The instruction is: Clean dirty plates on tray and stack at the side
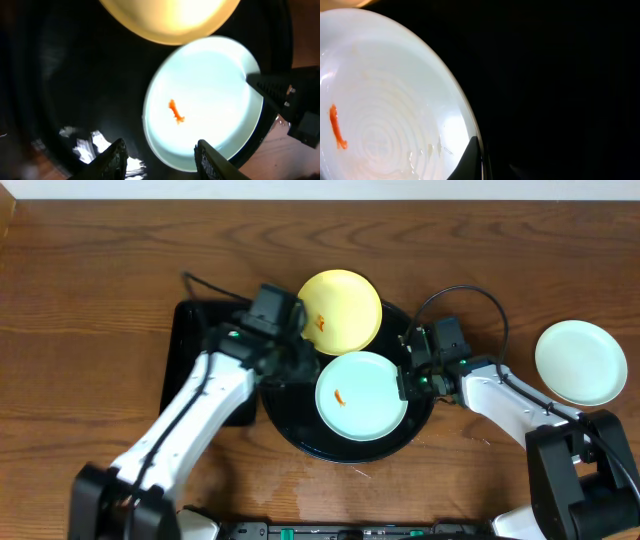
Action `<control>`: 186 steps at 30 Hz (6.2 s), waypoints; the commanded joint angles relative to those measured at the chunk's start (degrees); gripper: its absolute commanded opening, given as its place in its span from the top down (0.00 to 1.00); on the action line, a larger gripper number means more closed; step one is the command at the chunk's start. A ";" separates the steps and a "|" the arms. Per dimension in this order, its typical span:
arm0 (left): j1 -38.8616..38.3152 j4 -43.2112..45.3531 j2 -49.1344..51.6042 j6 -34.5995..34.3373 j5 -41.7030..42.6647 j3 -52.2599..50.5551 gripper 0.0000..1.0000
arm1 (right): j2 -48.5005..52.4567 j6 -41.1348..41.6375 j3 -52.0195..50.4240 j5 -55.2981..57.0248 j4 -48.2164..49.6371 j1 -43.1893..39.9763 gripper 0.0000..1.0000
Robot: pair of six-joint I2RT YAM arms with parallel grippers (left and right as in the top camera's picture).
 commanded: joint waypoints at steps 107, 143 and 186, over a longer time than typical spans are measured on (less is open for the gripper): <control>-15.39 13.51 23.91 -22.56 -2.69 5.97 0.93 | 1.25 3.19 0.59 11.67 -2.89 -0.37 0.99; -15.80 4.81 30.18 -11.50 -51.80 8.76 0.93 | 1.22 3.39 0.59 12.79 -5.20 -0.20 0.99; 17.57 -8.66 8.07 0.92 -25.42 1.55 0.93 | 0.63 -9.44 1.01 1.53 -5.11 -0.35 0.99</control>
